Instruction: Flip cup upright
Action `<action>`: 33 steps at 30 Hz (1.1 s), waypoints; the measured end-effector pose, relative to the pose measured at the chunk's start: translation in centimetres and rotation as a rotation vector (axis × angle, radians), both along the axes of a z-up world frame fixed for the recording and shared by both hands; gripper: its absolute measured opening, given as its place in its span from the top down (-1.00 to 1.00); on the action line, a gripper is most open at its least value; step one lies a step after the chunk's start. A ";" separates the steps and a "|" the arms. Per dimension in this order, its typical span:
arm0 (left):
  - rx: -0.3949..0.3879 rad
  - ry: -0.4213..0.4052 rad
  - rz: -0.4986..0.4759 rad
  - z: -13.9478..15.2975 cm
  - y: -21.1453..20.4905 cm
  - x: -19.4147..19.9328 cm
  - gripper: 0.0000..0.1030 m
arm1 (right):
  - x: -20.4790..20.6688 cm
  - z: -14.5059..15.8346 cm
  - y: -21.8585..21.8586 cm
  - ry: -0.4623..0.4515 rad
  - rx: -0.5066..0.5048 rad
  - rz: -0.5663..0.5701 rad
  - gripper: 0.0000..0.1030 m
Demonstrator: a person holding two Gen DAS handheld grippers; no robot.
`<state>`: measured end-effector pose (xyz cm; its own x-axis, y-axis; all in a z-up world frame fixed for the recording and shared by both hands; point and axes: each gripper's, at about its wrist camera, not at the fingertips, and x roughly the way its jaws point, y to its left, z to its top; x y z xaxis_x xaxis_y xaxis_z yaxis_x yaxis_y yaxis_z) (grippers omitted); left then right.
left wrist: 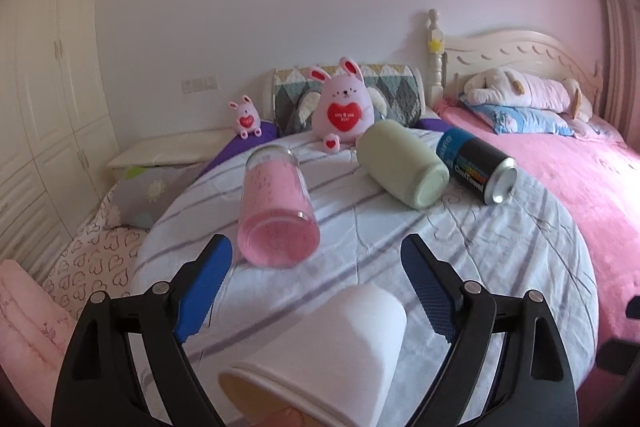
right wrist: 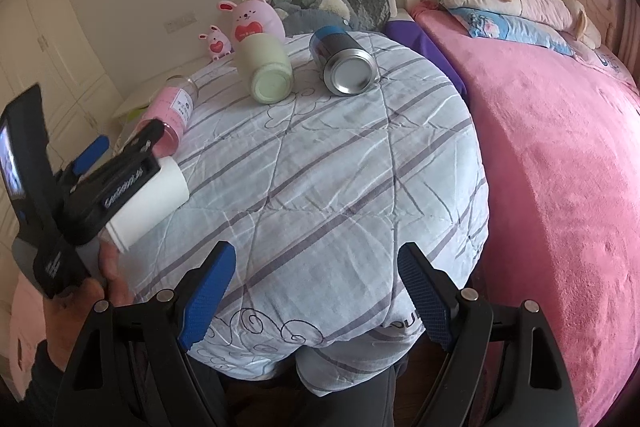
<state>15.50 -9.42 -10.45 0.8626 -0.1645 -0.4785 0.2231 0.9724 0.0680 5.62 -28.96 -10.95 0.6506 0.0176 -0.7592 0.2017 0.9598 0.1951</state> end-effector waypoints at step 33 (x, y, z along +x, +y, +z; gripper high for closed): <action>-0.072 0.135 -0.040 0.7 5.6 -8.1 -0.98 | -3.7 2.2 4.3 -0.049 -0.038 0.048 -0.64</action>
<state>7.36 -3.84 -9.76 0.7835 -0.2356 -0.5750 0.2642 0.9638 -0.0350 1.97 -24.61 -8.78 0.6864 0.0208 -0.7270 0.1468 0.9751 0.1665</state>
